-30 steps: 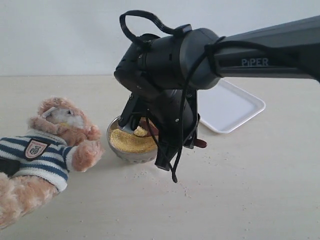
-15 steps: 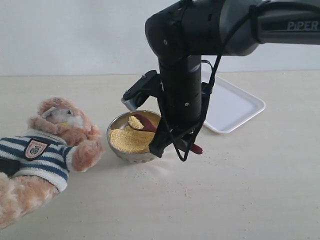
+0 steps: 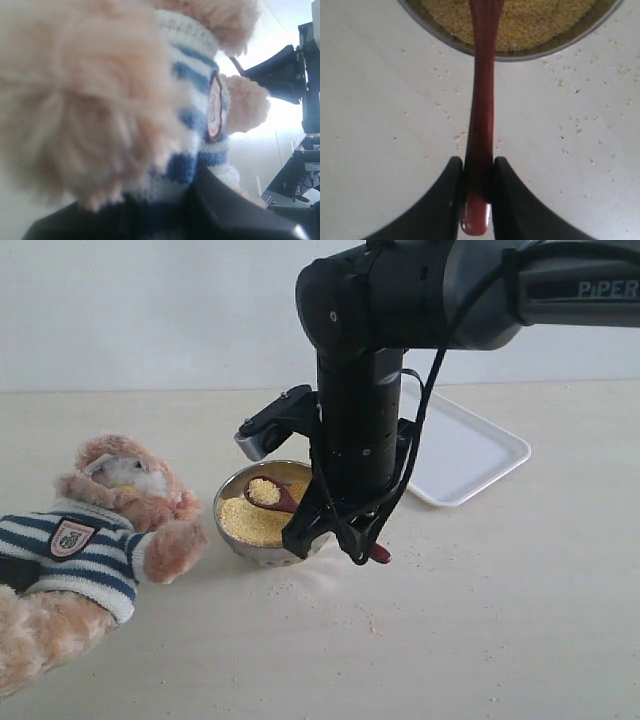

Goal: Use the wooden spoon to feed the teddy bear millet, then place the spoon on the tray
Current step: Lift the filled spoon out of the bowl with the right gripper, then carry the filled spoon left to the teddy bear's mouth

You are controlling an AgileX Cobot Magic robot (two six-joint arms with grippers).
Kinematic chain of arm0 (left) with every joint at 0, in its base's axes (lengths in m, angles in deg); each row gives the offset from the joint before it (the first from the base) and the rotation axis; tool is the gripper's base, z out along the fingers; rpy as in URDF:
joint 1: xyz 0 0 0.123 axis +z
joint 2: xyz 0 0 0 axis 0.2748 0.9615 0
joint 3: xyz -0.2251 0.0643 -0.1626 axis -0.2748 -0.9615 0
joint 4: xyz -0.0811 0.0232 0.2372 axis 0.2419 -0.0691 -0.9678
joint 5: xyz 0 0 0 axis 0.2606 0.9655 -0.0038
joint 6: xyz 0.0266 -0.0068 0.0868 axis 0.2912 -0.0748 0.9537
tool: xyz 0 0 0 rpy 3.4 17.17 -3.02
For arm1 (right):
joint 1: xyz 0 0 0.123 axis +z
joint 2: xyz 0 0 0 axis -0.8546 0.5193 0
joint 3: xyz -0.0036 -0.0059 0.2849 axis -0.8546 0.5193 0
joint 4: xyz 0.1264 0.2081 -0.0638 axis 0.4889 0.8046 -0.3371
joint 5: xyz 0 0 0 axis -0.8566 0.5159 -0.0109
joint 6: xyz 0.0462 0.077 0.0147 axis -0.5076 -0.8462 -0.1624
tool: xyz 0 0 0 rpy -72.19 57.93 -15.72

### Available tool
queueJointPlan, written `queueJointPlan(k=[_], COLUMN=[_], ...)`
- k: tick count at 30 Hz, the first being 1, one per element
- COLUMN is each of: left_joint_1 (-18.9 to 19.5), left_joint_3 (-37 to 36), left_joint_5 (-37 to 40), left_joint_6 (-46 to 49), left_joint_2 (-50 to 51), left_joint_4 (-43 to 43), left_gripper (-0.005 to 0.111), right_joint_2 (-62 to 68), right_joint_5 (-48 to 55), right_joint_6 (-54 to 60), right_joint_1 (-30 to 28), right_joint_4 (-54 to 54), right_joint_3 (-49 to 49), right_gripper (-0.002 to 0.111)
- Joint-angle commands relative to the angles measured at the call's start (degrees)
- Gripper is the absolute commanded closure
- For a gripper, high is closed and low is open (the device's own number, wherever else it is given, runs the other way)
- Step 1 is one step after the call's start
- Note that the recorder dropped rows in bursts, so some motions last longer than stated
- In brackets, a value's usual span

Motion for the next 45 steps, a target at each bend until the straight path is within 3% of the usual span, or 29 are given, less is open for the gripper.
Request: queueJointPlan(k=[1, 29, 45], left_joint_1=[0.31, 0.31, 0.31], left_joint_3=[-0.24, -0.24, -0.24], left_joint_5=[1.31, 1.31, 1.31], left_joint_6=[0.44, 0.44, 0.44], left_joint_2=[-0.53, -0.53, -0.53], left_joint_4=[0.6, 0.6, 0.6], left_gripper=[0.1, 0.1, 0.1], right_joint_2=[-0.97, -6.63, 1.64], right_joint_5=[0.24, 0.24, 0.24], right_joint_6=[-0.96, 1.09, 1.09], right_joint_1=[0.1, 11.01, 13.55], right_joint_4=[-2.25, -7.38, -8.95], right_joint_3=[-0.38, -0.98, -15.57], right_gripper=[0.098, 0.098, 0.098])
